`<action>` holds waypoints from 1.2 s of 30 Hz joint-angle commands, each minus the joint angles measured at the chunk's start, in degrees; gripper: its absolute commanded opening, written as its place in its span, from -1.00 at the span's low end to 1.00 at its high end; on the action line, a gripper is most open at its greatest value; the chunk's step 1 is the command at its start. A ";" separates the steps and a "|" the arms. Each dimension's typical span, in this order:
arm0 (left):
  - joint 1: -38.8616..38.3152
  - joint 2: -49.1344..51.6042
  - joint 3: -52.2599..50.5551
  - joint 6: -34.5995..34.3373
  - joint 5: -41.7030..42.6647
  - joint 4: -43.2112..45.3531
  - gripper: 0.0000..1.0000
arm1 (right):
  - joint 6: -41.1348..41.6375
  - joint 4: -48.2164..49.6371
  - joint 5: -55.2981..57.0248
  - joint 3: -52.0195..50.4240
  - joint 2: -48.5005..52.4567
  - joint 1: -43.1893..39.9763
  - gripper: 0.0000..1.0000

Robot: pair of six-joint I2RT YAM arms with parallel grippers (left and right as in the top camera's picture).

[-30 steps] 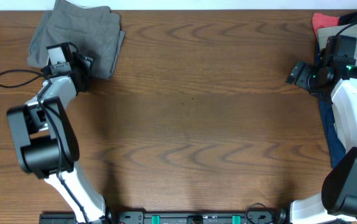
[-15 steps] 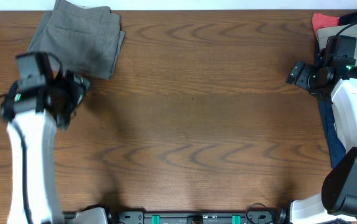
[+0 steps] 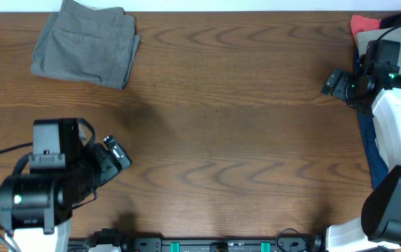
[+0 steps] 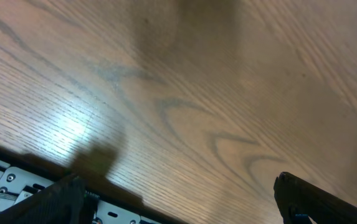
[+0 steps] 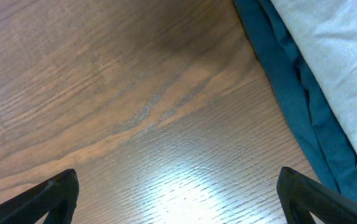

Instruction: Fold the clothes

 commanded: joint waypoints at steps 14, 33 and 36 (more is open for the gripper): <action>-2.58 -1.49 -1.97 11.87 -1.11 5.88 0.96 | -0.46 -0.04 0.63 0.96 -0.04 0.09 0.98; -5.81 -48.87 -59.91 20.87 0.15 76.02 0.96 | -0.44 -0.04 0.63 0.96 -0.04 0.09 0.99; -5.77 -50.51 -65.92 20.87 -0.59 82.79 0.96 | -0.44 -0.04 0.63 0.96 -0.04 0.09 0.98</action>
